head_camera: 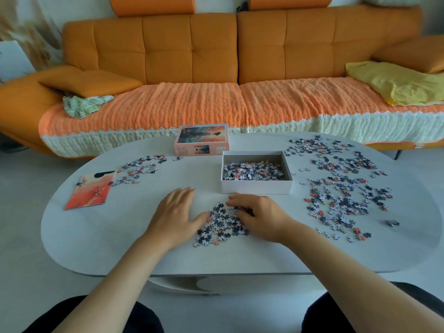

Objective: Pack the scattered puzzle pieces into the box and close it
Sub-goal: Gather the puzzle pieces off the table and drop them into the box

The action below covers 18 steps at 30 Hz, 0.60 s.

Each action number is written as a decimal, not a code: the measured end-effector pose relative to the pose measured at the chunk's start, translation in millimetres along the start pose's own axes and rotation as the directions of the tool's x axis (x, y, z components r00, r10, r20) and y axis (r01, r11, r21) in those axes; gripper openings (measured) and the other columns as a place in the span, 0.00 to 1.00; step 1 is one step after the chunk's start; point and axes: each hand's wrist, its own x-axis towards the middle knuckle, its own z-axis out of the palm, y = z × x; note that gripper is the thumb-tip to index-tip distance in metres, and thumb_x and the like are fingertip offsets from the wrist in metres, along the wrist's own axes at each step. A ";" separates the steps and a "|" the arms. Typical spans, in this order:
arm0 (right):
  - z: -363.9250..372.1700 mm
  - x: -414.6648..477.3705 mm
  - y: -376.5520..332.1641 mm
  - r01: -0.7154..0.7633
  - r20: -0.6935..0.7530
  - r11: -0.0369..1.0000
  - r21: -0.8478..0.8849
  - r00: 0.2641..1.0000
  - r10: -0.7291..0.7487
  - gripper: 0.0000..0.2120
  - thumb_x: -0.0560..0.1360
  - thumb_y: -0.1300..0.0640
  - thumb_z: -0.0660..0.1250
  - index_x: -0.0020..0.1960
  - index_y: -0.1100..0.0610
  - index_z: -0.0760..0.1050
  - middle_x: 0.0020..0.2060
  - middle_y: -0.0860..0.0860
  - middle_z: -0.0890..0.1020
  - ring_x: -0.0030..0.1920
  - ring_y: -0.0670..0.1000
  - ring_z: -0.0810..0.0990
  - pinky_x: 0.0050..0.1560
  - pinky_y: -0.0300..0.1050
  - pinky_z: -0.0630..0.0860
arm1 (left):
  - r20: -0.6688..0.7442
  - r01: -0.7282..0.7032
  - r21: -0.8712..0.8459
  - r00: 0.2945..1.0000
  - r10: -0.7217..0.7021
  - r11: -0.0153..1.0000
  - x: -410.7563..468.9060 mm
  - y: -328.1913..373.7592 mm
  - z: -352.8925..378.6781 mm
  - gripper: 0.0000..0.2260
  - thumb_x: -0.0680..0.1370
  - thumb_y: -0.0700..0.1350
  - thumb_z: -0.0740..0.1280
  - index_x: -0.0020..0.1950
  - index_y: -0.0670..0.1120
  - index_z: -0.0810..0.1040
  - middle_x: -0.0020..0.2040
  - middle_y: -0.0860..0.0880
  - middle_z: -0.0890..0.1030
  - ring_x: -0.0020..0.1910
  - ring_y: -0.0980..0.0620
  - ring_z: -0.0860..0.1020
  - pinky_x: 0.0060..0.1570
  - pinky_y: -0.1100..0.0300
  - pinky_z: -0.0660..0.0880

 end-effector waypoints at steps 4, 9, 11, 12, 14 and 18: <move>3.3 2.3 0.1 0.019 -0.002 0.999 -0.034 1.000 -0.019 0.17 0.78 0.58 0.63 0.65 0.48 0.77 0.66 0.45 0.76 0.68 0.44 0.71 0.64 0.25 0.59 | 0.158 -0.015 -0.039 0.987 0.021 0.999 -6.6 8.6 5.6 0.42 0.73 0.74 0.43 0.80 0.51 0.41 0.79 0.53 0.37 0.77 0.56 0.36 0.73 0.59 0.36; -4.2 2.1 -3.3 0.005 -0.051 0.997 0.075 0.999 -0.001 0.17 0.77 0.64 0.62 0.59 0.49 0.81 0.59 0.43 0.81 0.59 0.41 0.78 0.61 0.28 0.68 | 0.156 -0.160 -0.145 0.971 0.182 0.976 -7.9 34.4 10.3 0.43 0.72 0.75 0.46 0.80 0.52 0.42 0.79 0.56 0.41 0.77 0.59 0.38 0.75 0.58 0.41; -9.4 1.9 -3.9 0.036 -0.125 0.996 0.087 0.992 -0.025 0.17 0.76 0.66 0.62 0.56 0.50 0.83 0.56 0.43 0.83 0.58 0.39 0.78 0.62 0.31 0.71 | 0.124 -0.219 -0.198 0.961 0.246 0.955 -6.9 43.5 12.7 0.40 0.74 0.72 0.53 0.80 0.54 0.47 0.80 0.57 0.46 0.77 0.60 0.42 0.77 0.55 0.46; -13.1 2.2 -4.4 0.063 -0.185 0.995 0.082 0.982 -0.047 0.18 0.75 0.67 0.61 0.54 0.51 0.84 0.54 0.43 0.83 0.56 0.39 0.79 0.61 0.34 0.73 | 0.093 -0.244 -0.255 0.957 0.275 0.936 -6.0 47.9 13.3 0.38 0.75 0.70 0.57 0.79 0.54 0.51 0.79 0.57 0.50 0.77 0.60 0.46 0.76 0.55 0.51; -21.3 4.0 -3.0 0.154 -0.327 0.988 0.000 0.934 -0.146 0.17 0.74 0.69 0.62 0.51 0.53 0.84 0.51 0.45 0.84 0.54 0.42 0.80 0.59 0.39 0.76 | -0.027 -0.283 -0.368 0.955 0.294 0.886 -2.6 55.4 11.0 0.31 0.77 0.65 0.61 0.76 0.55 0.60 0.75 0.57 0.60 0.74 0.60 0.55 0.73 0.56 0.59; -32.3 11.1 11.1 0.076 -0.467 0.944 -0.321 0.854 -0.228 0.16 0.75 0.64 0.65 0.57 0.50 0.82 0.56 0.47 0.82 0.59 0.52 0.77 0.62 0.51 0.72 | -0.363 -0.383 -0.248 0.888 0.281 0.890 20.1 59.1 0.6 0.23 0.79 0.58 0.60 0.70 0.48 0.69 0.68 0.53 0.68 0.70 0.55 0.62 0.69 0.55 0.64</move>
